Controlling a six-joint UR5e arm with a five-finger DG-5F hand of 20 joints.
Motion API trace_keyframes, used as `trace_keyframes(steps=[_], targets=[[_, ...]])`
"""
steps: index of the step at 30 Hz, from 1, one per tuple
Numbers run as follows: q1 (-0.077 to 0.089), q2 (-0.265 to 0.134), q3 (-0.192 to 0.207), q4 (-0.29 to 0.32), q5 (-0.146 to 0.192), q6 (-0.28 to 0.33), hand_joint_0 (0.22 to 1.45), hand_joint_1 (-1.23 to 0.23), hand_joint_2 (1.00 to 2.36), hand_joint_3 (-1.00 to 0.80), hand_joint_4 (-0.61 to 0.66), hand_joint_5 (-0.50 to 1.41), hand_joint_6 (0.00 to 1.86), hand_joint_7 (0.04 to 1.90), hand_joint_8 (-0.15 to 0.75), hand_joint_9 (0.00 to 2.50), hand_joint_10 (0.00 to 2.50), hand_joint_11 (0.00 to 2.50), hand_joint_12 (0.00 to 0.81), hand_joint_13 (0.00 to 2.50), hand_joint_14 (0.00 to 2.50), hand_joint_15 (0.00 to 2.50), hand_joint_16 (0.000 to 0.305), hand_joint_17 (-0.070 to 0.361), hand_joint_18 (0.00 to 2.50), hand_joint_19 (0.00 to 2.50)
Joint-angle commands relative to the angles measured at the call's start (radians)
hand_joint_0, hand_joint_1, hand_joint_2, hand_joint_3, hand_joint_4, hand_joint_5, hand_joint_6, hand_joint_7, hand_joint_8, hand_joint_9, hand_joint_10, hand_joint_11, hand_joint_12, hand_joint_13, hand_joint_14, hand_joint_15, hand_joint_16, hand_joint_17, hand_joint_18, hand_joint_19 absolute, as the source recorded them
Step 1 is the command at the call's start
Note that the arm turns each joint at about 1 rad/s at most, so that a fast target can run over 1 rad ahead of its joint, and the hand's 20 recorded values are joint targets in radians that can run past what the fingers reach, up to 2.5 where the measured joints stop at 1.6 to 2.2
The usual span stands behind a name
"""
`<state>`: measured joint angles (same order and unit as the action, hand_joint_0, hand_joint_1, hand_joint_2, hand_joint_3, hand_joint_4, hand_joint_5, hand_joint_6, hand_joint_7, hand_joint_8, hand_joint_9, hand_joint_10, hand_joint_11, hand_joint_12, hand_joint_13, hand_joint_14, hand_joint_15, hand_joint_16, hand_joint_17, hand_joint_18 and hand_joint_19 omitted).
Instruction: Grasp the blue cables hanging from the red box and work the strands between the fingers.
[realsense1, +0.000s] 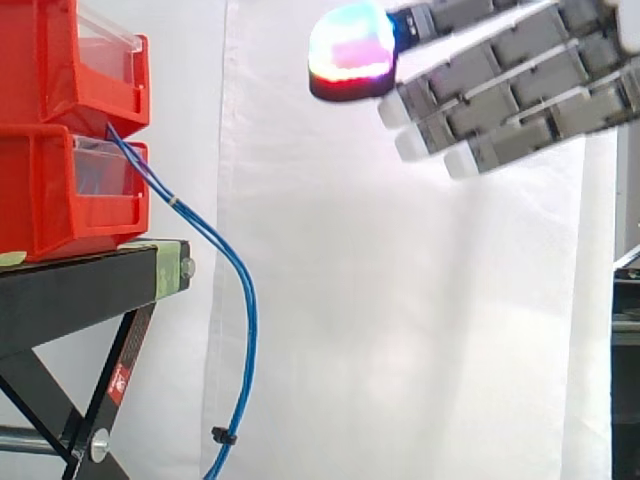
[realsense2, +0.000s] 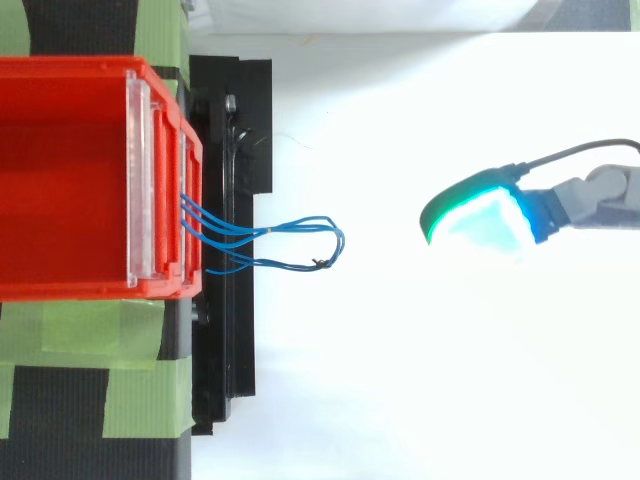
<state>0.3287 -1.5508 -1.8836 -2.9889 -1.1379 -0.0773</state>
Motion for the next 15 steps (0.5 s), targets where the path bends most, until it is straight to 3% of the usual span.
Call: trace_keyframes(steps=[1, 4, 9, 15], targets=[[0.0, 0.0, -0.069, 0.088, 0.05, -0.003, 0.62, -0.35, 1.0, -1.0, 0.14, -0.46, 0.0, 0.63, 0.252, 0.0, 0.0, 0.0, 0.396, 0.0, 0.0, 0.15, 0.064, 0.145, 0.0, 0.1], [0.0, 0.0, -0.14, 0.225, 0.089, -0.004, 0.62, -0.36, 1.0, -1.0, 0.14, -0.46, 0.0, 0.63, 0.252, 0.0, 0.0, 0.0, 0.396, 0.0, 0.0, 0.15, 0.064, 0.144, 0.0, 0.09], [0.006, 0.0, -0.206, 0.338, 0.129, -0.021, 0.63, -0.36, 1.0, -1.0, 0.15, -0.45, 0.0, 0.63, 0.254, 0.0, 0.0, 0.0, 0.395, 0.0, 0.0, 0.16, 0.064, 0.143, 0.0, 0.09], [0.007, 0.0, -0.236, 0.387, 0.171, -0.055, 0.63, -0.36, 1.0, -1.0, 0.15, -0.44, 0.0, 0.64, 0.255, 0.0, 0.0, 0.0, 0.394, 0.0, 0.0, 0.16, 0.063, 0.142, 0.0, 0.1]])
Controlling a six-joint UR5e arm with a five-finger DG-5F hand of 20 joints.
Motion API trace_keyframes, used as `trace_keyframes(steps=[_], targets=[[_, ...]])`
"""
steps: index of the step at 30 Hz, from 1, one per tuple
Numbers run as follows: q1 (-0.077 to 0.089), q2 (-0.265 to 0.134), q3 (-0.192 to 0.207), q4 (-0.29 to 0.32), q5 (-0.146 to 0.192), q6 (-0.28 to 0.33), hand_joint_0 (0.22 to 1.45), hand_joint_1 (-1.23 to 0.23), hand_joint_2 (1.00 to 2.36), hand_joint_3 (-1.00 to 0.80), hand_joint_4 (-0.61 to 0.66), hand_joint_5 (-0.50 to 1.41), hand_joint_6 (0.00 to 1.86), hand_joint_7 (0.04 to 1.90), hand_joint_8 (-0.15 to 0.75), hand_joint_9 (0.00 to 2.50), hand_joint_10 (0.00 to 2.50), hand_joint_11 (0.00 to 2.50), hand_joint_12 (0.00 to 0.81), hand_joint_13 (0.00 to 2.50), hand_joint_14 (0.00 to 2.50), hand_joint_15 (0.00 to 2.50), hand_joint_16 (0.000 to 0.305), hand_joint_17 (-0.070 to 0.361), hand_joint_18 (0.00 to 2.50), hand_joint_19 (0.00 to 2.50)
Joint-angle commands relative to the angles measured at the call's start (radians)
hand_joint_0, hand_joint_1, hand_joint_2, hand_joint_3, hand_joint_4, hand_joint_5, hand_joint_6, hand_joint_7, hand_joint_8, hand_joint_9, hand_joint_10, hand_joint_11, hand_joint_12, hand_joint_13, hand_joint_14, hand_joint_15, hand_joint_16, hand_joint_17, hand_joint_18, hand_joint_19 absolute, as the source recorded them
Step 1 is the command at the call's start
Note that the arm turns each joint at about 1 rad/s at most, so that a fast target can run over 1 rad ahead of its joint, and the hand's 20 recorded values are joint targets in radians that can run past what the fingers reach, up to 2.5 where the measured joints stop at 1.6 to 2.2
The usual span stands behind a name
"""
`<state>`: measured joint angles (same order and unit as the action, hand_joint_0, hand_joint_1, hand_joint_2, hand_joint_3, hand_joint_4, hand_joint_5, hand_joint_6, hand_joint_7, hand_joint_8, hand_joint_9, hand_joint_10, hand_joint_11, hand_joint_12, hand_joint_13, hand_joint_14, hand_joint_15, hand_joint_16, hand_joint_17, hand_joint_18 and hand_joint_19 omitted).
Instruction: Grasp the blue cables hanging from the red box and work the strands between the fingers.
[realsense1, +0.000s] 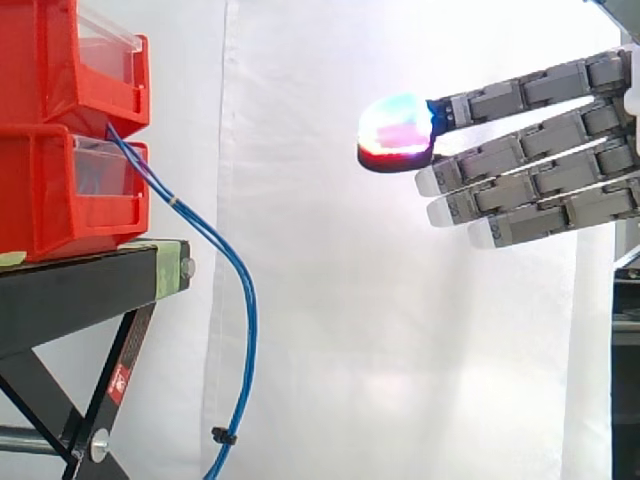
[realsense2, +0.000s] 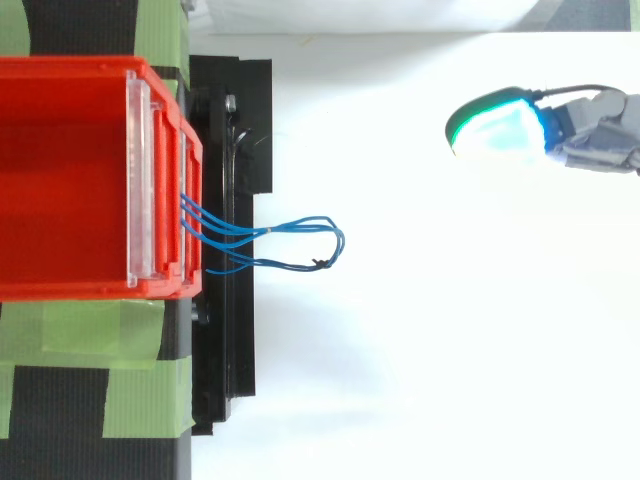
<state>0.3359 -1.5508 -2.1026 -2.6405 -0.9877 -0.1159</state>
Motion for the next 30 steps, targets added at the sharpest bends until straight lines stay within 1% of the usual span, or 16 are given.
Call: trace_keyframes(steps=[1, 4, 5, 6, 8, 12, 13, 14, 17, 20, 23, 24, 25, 27, 28, 30], targets=[[0.002, -0.002, -0.025, 0.042, 0.029, -0.027, 0.63, -0.36, 1.0, -1.0, 0.15, -0.44, 0.0, 0.64, 0.255, 0.0, 0.0, 0.0, 0.396, 0.0, 0.0, 0.16, 0.063, 0.142, 0.0, 0.1], [0.003, -0.002, -0.04, 0.054, 0.035, -0.03, 0.63, -0.36, 1.0, -1.0, 0.15, -0.44, 0.0, 0.64, 0.257, 0.0, 0.0, 0.0, 0.394, 0.0, 0.0, 0.15, 0.063, 0.142, 0.0, 0.1], [0.003, -0.006, -0.056, 0.082, 0.037, -0.031, 0.63, -0.37, 1.0, -1.0, 0.15, -0.44, 0.0, 0.64, 0.257, 0.0, 0.0, 0.0, 0.394, 0.0, 0.0, 0.15, 0.063, 0.142, 0.0, 0.1], [0.003, -0.006, -0.056, 0.082, 0.037, -0.031, 0.63, -0.37, 1.0, -1.0, 0.15, -0.44, 0.0, 0.64, 0.258, 0.0, 0.0, 0.0, 0.395, 0.0, 0.0, 0.15, 0.063, 0.142, 0.0, 0.1], [0.003, -0.026, -0.074, 0.122, 0.037, -0.027, 0.63, -0.37, 1.0, -1.0, 0.16, -0.44, 0.0, 0.64, 0.258, 0.01, 0.0, 0.0, 0.395, 0.0, 0.0, 0.16, 0.063, 0.142, 0.0, 0.1], [0.0, -0.075, -0.082, 0.166, 0.038, -0.014, 0.63, -0.37, 1.0, -1.0, 0.16, -0.44, 0.0, 0.64, 0.26, 0.01, 0.0, 0.0, 0.396, 0.0, 0.0, 0.16, 0.063, 0.142, 0.0, 0.09], [-0.005, -0.104, -0.082, 0.183, 0.037, 0.005, 0.63, -0.37, 1.0, -1.0, 0.16, -0.44, 0.0, 0.64, 0.259, 0.01, 0.0, 0.0, 0.395, 0.0, 0.0, 0.16, 0.063, 0.142, 0.0, 0.09], [-0.006, -0.12, -0.082, 0.191, 0.037, 0.027, 0.63, -0.37, 1.0, -1.0, 0.16, -0.44, 0.0, 0.64, 0.259, 0.01, 0.0, 0.0, 0.394, 0.0, 0.0, 0.15, 0.063, 0.141, 0.0, 0.09], [-0.006, -0.14, -0.082, 0.201, 0.037, 0.059, 0.63, -0.37, 1.0, -1.0, 0.16, -0.44, 0.0, 0.64, 0.259, 0.0, 0.0, 0.0, 0.394, 0.0, 0.0, 0.15, 0.063, 0.141, 0.0, 0.09], [-0.005, -0.149, -0.082, 0.209, 0.037, 0.068, 0.63, -0.37, 1.0, -1.0, 0.16, -0.44, 0.0, 0.64, 0.259, 0.0, 0.0, 0.0, 0.394, 0.0, 0.0, 0.15, 0.063, 0.141, 0.0, 0.09], [-0.002, -0.155, -0.082, 0.255, 0.055, 0.048, 0.63, -0.37, 1.0, -1.0, 0.16, -0.44, 0.0, 0.64, 0.259, 0.0, 0.0, 0.0, 0.394, 0.0, 0.0, 0.15, 0.063, 0.141, 0.0, 0.09], [0.002, -0.155, -0.082, 0.277, 0.078, 0.028, 0.63, -0.37, 1.0, -1.0, 0.16, -0.44, 0.0, 0.64, 0.259, 0.0, 0.0, 0.0, 0.393, 0.0, 0.0, 0.15, 0.063, 0.142, 0.0, 0.1], [0.003, -0.155, -0.082, 0.287, 0.089, 0.015, 0.63, -0.37, 1.0, -1.0, 0.16, -0.44, 0.0, 0.64, 0.26, 0.0, 0.0, 0.0, 0.393, 0.0, 0.0, 0.15, 0.063, 0.141, 0.0, 0.09], [0.008, -0.157, -0.082, 0.324, 0.129, -0.044, 0.63, -0.37, 1.0, -1.0, 0.16, -0.44, 0.0, 0.64, 0.259, 0.0, 0.0, 0.0, 0.393, 0.0, 0.0, 0.15, 0.063, 0.142, 0.0, 0.09], [0.009, -0.158, -0.082, 0.336, 0.138, -0.064, 0.63, -0.37, 1.0, -1.0, 0.16, -0.44, 0.0, 0.64, 0.259, 0.0, 0.0, 0.0, 0.393, 0.0, 0.0, 0.15, 0.063, 0.141, 0.0, 0.09], [0.009, -0.181, -0.082, 0.381, 0.161, -0.113, 0.63, -0.37, 1.0, -1.0, 0.16, -0.44, 0.0, 0.64, 0.26, 0.0, 0.0, 0.0, 0.393, 0.0, 0.0, 0.15, 0.063, 0.142, 0.0, 0.09]])
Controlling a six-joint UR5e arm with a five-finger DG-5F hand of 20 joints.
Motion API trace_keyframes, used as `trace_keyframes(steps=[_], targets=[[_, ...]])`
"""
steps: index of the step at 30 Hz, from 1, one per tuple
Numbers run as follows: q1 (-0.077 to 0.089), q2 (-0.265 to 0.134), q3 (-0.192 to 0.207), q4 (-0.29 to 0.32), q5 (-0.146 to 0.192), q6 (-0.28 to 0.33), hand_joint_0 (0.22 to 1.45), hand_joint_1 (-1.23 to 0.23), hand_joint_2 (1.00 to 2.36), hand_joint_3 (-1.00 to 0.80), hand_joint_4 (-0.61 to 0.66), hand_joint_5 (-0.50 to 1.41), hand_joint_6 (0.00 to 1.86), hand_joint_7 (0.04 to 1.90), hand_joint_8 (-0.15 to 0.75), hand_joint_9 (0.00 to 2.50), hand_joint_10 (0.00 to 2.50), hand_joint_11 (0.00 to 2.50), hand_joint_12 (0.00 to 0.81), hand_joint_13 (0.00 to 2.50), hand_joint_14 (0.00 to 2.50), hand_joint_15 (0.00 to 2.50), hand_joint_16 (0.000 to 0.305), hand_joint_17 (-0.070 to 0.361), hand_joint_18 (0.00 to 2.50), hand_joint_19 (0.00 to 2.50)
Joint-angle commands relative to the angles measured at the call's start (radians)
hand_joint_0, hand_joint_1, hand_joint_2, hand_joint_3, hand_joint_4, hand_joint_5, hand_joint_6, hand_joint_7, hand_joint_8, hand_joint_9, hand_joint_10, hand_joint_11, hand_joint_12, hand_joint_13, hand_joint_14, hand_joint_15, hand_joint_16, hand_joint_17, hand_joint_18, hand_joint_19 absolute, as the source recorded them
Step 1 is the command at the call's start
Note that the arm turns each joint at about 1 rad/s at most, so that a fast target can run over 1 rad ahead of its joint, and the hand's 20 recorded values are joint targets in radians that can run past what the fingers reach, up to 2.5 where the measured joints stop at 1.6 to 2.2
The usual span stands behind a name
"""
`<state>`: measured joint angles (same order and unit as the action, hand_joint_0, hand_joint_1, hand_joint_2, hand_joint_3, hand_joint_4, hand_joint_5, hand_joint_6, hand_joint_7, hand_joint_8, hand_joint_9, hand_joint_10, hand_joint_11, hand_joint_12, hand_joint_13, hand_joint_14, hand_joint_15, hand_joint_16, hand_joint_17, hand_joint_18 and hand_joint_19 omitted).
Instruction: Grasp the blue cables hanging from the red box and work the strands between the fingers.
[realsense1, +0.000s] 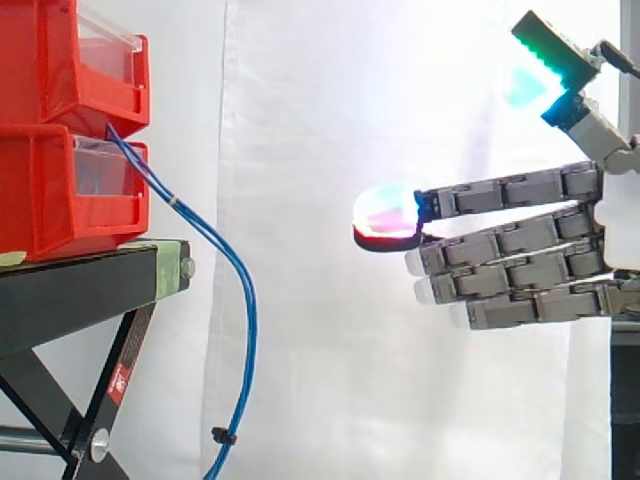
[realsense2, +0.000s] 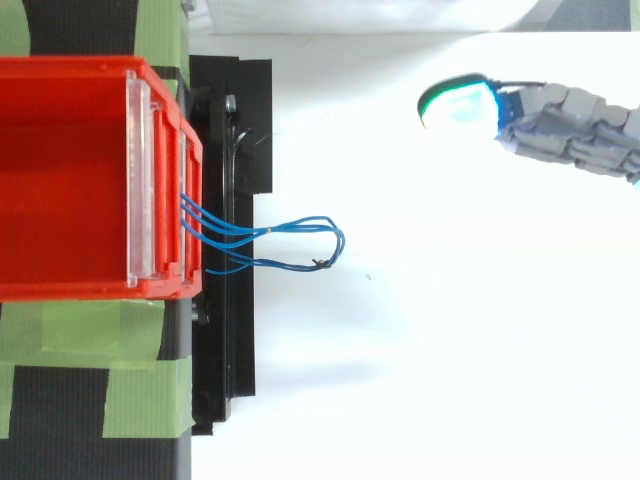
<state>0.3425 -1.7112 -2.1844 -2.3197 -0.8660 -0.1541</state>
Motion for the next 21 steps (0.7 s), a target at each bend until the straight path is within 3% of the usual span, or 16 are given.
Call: trace_keyframes(steps=[1, 5, 7, 12, 14, 15, 19, 21], targets=[[0.004, -0.056, 0.0, 0.1, 0.047, -0.082, 0.63, -0.37, 1.0, -1.0, 0.16, -0.44, 0.0, 0.64, 0.26, 0.0, 0.0, 0.0, 0.392, 0.0, 0.0, 0.15, 0.063, 0.141, 0.0, 0.09], [-0.002, -0.128, 0.023, 0.168, 0.048, -0.053, 0.63, -0.37, 1.0, -1.0, 0.16, -0.44, 0.0, 0.64, 0.26, 0.0, 0.0, 0.0, 0.393, 0.0, 0.0, 0.15, 0.063, 0.141, 0.0, 0.09], [-0.007, -0.188, 0.064, 0.177, 0.047, -0.021, 0.63, -0.37, 1.0, -1.0, 0.16, -0.44, 0.0, 0.64, 0.26, 0.0, 0.0, 0.0, 0.393, 0.0, 0.0, 0.15, 0.063, 0.142, 0.0, 0.09], [-0.008, -0.217, 0.109, 0.155, 0.044, -0.028, 0.63, -0.37, 1.0, -1.0, 0.16, -0.44, 0.0, 0.64, 0.262, 0.0, 0.0, 0.0, 0.394, 0.0, 0.0, 0.15, 0.063, 0.142, 0.0, 0.09], [-0.008, -0.229, 0.124, 0.146, 0.042, -0.05, 0.63, -0.37, 1.0, -1.0, 0.16, -0.44, 0.0, 0.64, 0.262, 0.0, 0.0, 0.0, 0.395, 0.0, 0.0, 0.15, 0.063, 0.142, 0.0, 0.09], [-0.008, -0.24, 0.141, 0.149, 0.047, -0.105, 0.63, -0.37, 1.0, -1.0, 0.16, -0.44, 0.0, 0.64, 0.263, 0.0, 0.0, 0.0, 0.394, 0.0, 0.0, 0.15, 0.063, 0.141, 0.0, 0.09], [-0.008, -0.242, 0.163, 0.152, 0.05, -0.194, 0.63, -0.37, 1.0, -1.0, 0.16, -0.44, 0.0, 0.64, 0.263, 0.0, 0.0, 0.0, 0.394, 0.0, 0.0, 0.15, 0.063, 0.141, 0.0, 0.09], [-0.007, -0.242, 0.166, 0.154, 0.05, -0.211, 0.63, -0.37, 1.0, -1.0, 0.16, -0.44, 0.0, 0.64, 0.264, 0.0, 0.0, 0.0, 0.394, 0.0, 0.0, 0.15, 0.063, 0.141, 0.0, 0.1]])
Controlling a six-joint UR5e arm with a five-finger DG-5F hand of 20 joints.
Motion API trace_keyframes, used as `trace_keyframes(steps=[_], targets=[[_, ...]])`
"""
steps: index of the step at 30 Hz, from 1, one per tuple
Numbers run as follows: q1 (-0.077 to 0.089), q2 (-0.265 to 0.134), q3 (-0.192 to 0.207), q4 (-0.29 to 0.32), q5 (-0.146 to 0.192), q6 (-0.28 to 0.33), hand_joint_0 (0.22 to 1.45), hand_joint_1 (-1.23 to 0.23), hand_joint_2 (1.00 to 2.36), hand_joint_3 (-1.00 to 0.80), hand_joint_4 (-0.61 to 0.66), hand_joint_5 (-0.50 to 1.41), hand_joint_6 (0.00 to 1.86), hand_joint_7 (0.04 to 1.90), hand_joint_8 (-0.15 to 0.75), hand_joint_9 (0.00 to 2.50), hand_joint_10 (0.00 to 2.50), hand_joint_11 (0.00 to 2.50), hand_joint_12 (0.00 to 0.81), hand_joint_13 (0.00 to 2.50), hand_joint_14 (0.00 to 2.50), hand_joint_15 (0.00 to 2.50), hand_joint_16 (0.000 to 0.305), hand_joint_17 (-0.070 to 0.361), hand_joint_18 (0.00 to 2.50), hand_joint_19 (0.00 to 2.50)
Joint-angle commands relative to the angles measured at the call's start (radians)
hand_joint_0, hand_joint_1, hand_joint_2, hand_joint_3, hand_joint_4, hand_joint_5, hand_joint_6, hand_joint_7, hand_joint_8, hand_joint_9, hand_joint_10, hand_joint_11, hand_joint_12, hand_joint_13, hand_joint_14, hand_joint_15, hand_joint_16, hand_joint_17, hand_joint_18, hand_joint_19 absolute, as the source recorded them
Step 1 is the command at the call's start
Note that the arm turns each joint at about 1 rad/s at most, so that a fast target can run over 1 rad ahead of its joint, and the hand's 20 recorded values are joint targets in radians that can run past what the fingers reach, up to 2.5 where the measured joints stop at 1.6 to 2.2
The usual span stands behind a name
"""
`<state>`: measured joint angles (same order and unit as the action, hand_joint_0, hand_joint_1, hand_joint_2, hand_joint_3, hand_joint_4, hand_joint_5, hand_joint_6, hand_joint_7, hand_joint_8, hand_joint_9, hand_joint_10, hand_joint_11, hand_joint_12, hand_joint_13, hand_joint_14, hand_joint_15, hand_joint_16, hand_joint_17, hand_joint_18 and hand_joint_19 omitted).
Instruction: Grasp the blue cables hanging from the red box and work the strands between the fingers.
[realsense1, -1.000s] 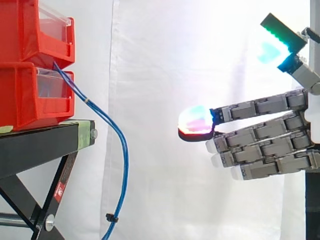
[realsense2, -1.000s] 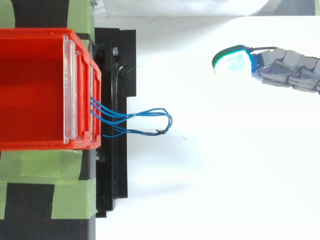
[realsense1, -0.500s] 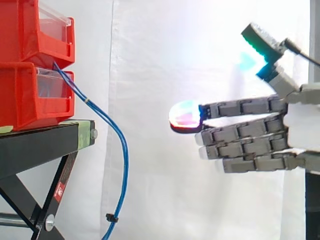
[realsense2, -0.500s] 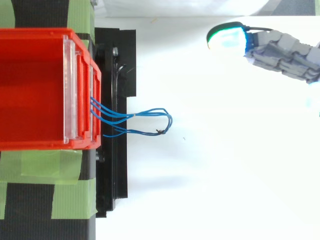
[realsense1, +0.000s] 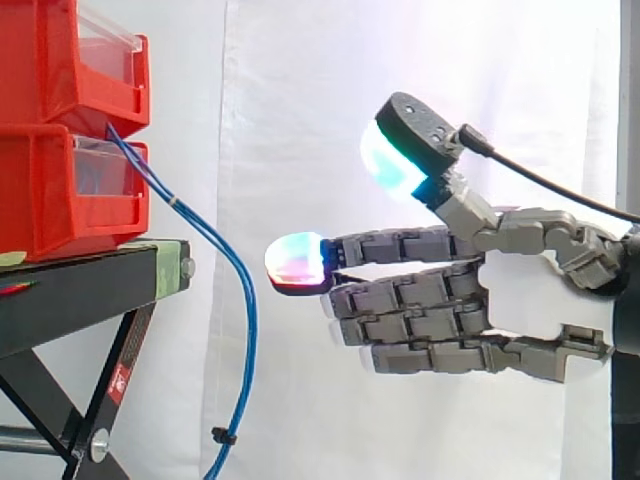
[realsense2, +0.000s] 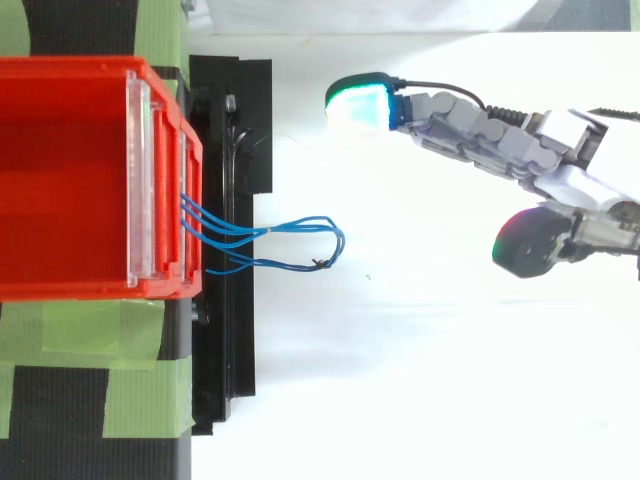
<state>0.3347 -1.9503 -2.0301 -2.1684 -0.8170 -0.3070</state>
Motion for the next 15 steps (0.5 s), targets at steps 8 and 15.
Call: trace_keyframes(steps=[8, 15], targets=[[0.014, -0.004, 0.031, 0.022, 0.055, -0.112, 0.63, -0.37, 1.0, -1.0, 0.16, -0.44, 0.0, 0.64, 0.269, 0.0, 0.0, 0.0, 0.395, 0.0, 0.0, 0.16, 0.063, 0.141, 0.0, 0.1], [0.03, -0.044, 0.064, 0.053, 0.102, -0.126, 0.63, -0.37, 1.0, -1.0, 0.16, -0.43, 0.0, 0.64, 0.272, 0.0, 0.0, 0.0, 0.396, 0.0, 0.0, 0.16, 0.063, 0.141, 0.0, 0.1]])
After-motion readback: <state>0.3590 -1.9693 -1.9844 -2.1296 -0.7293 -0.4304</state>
